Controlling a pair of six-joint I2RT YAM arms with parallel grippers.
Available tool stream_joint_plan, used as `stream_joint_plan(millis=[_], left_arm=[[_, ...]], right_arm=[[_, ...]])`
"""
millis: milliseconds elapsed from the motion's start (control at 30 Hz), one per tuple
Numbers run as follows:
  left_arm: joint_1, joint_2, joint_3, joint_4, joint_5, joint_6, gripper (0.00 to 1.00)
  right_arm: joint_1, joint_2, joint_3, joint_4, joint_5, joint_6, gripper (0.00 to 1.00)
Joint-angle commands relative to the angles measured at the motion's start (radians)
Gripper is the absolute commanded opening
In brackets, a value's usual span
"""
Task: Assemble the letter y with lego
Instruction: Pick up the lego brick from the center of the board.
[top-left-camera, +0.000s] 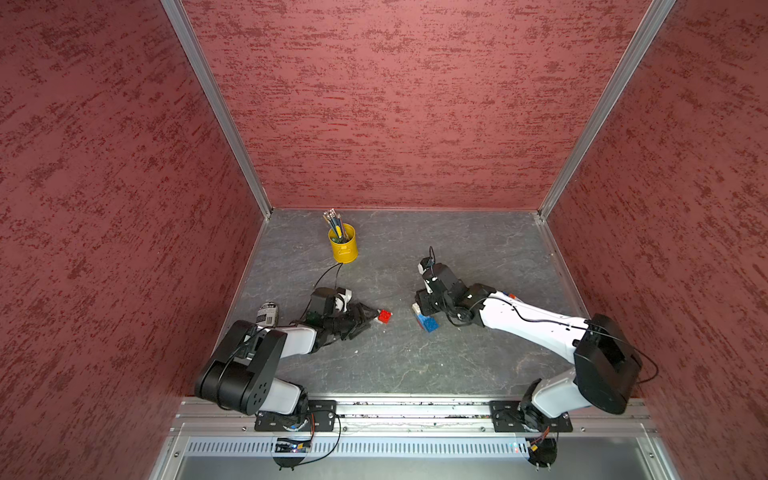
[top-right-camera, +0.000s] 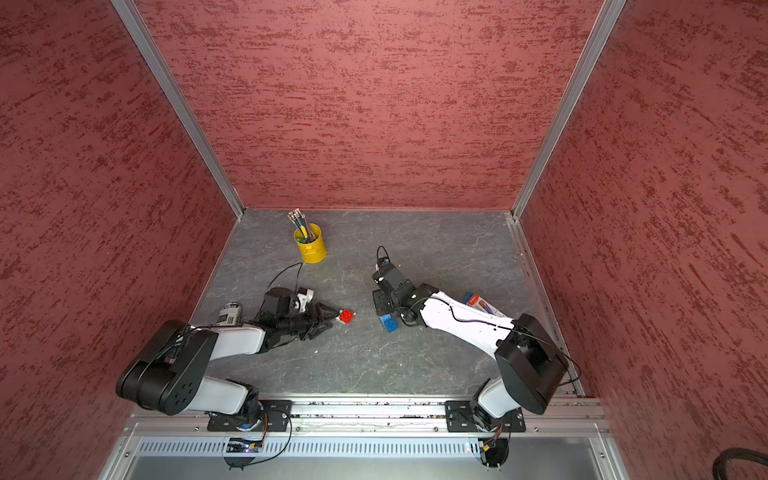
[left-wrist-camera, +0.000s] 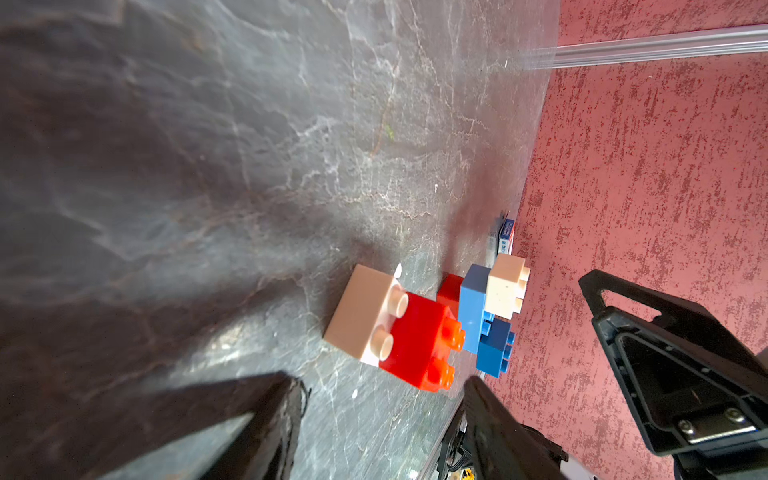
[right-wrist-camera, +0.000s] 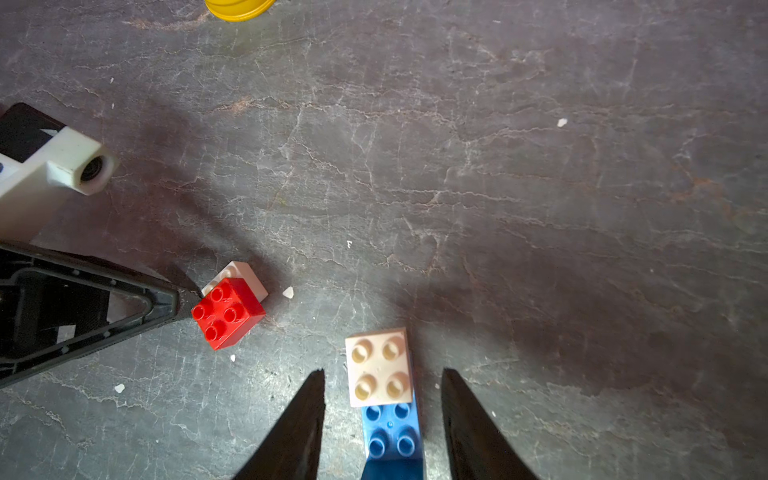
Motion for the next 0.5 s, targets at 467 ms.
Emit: stream_joint_plan(millis=[467], left_arm=[[-0.034,0.029,0.036,-0.150,-0.082,0.079,0.61]], right_arm=[[-0.008,-0.016,-0.037,0.014,0.030,0.023,0.46]])
